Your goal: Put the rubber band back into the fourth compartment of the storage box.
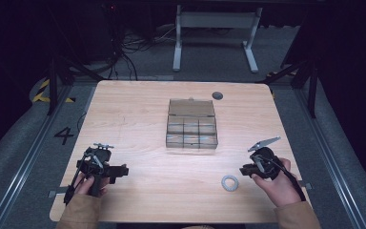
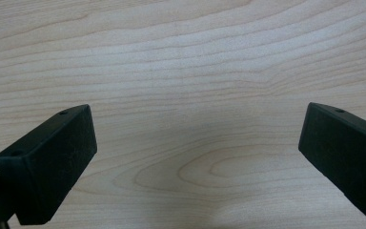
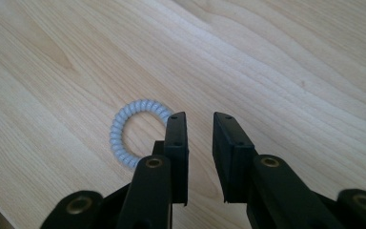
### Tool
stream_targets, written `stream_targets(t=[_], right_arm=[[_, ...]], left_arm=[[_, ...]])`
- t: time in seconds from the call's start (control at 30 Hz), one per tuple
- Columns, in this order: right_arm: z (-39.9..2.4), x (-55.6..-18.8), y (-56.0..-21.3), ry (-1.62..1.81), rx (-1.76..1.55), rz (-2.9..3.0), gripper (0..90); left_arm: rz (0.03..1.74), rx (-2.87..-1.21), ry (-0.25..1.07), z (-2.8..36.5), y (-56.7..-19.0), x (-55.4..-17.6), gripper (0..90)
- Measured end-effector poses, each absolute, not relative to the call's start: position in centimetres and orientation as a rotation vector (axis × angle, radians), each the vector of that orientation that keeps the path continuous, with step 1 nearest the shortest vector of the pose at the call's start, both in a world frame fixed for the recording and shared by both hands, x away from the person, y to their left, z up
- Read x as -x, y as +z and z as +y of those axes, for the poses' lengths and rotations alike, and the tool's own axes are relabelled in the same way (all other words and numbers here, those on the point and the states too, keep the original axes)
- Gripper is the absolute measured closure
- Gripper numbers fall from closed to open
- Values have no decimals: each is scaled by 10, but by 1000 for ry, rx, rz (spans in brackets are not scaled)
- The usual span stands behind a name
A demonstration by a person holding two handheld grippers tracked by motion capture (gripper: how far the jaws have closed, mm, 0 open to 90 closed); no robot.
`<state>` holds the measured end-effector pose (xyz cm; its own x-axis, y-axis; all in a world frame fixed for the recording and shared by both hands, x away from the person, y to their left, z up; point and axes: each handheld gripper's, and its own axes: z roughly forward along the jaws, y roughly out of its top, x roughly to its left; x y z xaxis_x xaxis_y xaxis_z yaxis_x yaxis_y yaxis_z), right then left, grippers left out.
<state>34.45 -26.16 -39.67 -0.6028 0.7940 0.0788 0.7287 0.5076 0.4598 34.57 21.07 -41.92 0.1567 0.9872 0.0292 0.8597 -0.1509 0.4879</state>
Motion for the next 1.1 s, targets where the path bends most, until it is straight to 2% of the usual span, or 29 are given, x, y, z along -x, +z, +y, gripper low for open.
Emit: stream_targets(t=[1.1], right_arm=[[-235,-350,-430,570,-1270,2715,779]], left_arm=[[1765,-2084,489,211,-419,-346,0]])
